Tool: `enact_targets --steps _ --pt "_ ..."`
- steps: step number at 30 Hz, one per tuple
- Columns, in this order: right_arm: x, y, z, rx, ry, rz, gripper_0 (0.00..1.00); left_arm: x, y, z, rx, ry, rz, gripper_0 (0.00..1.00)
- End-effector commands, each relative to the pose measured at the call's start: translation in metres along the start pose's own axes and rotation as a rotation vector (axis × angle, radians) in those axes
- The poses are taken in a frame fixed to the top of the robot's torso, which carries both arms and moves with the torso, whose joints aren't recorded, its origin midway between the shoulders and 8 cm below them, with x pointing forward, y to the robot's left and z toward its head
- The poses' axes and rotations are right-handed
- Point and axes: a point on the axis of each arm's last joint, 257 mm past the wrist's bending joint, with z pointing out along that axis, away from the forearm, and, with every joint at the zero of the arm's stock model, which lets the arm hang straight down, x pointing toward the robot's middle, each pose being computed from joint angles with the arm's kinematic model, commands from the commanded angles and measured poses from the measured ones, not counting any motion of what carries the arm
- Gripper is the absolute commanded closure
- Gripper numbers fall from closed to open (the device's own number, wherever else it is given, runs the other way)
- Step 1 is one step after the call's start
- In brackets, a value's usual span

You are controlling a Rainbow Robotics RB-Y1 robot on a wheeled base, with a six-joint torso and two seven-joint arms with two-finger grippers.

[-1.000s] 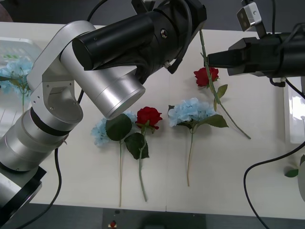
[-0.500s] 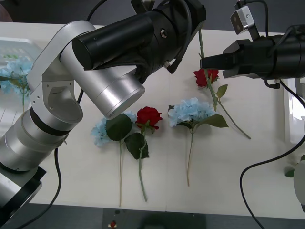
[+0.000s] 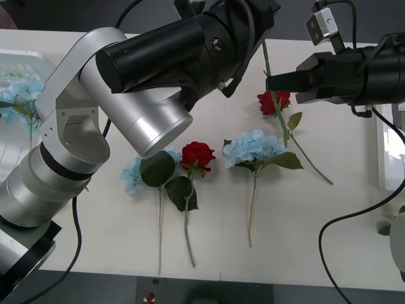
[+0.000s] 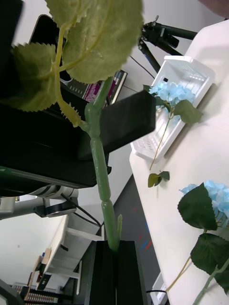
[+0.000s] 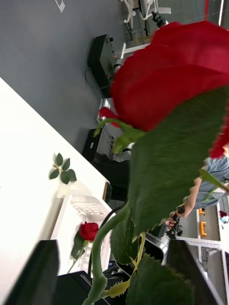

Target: Put the red flowers into the right box and the blue flowers into the left box

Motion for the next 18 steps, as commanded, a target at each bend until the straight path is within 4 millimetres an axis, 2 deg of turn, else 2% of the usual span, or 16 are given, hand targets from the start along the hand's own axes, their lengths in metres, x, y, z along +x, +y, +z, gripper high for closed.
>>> enact_targets --steps 1,5,10,17,18 --pt "-0.018 0.018 -0.003 0.001 0.004 -0.056 1.0 -0.012 -0.022 -0.004 0.039 -0.022 0.041 0.0" --pt "-0.018 0.013 -0.02 0.048 0.017 -0.059 1.0 -0.012 -0.022 -0.004 0.039 -0.022 0.041 0.0" --pt "-0.016 0.003 -0.054 0.146 0.035 -0.05 1.0 -0.012 -0.022 -0.004 0.039 -0.022 0.041 0.0" --pt "-0.007 -0.024 -0.123 0.347 0.017 -0.001 1.0 -0.012 -0.022 -0.004 0.039 -0.022 0.041 0.0" --pt "-0.006 -0.028 -0.137 0.384 0.012 0.008 1.0 -0.019 -0.008 -0.004 0.013 -0.036 0.038 0.0"
